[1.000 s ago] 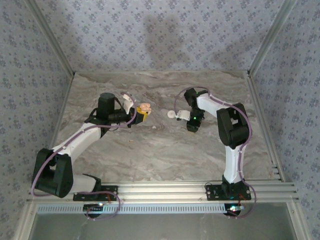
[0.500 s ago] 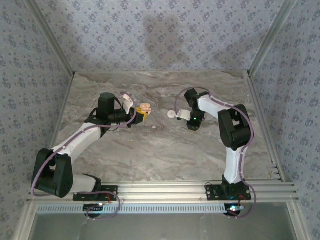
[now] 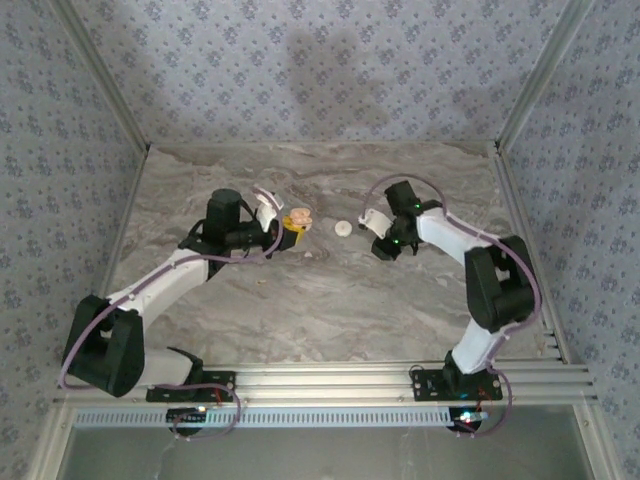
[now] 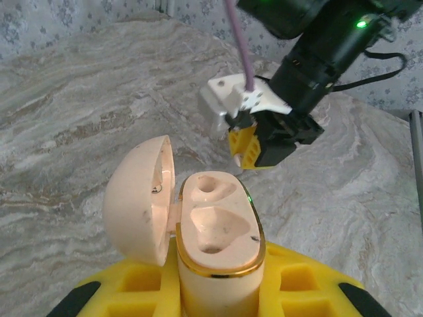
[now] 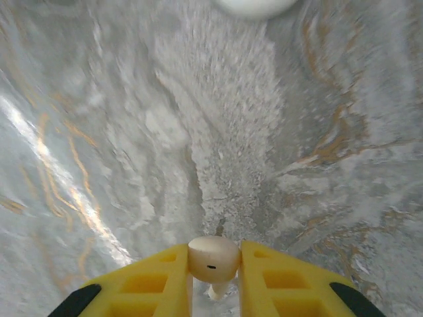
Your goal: Insert wireless bluetooth earbuds into charging case
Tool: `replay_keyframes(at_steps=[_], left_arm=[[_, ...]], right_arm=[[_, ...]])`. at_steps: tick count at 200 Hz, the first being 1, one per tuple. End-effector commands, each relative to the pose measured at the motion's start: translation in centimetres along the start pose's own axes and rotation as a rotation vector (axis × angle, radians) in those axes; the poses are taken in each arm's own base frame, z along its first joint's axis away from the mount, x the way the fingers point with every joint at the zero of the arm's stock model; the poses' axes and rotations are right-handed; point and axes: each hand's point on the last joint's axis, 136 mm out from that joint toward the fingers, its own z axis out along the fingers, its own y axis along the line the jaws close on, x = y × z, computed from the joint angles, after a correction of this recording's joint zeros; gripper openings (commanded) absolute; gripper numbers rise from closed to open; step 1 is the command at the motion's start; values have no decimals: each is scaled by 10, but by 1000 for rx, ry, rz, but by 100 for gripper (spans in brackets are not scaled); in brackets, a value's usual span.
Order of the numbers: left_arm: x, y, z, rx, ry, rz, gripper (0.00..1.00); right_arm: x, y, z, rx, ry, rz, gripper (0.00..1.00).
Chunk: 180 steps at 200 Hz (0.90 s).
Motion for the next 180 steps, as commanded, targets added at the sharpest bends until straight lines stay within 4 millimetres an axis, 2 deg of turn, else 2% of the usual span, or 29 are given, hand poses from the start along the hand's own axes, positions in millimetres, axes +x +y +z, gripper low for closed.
replay_keyframes(at_steps=[1,66,125,150,180], left_arm=[[-19,-2,3,-39,-83,49,19],[-33,-15,23,-53,-149,102,19],[-43,-32,33,2,-181,149,19],[-48,-38,37,21,-195,164,19],[-54,-42,43,35,-202,176,19]], right_arm=[[-34,8,-28,-19,-213,85,24],[-78,39,-104,-88,-611,139,24],[-102,49,-175,-101,-923,152,25],[-112,53,-197,-122,-1025,149,25],[-123,58,-213,-179,-1101,144,26]])
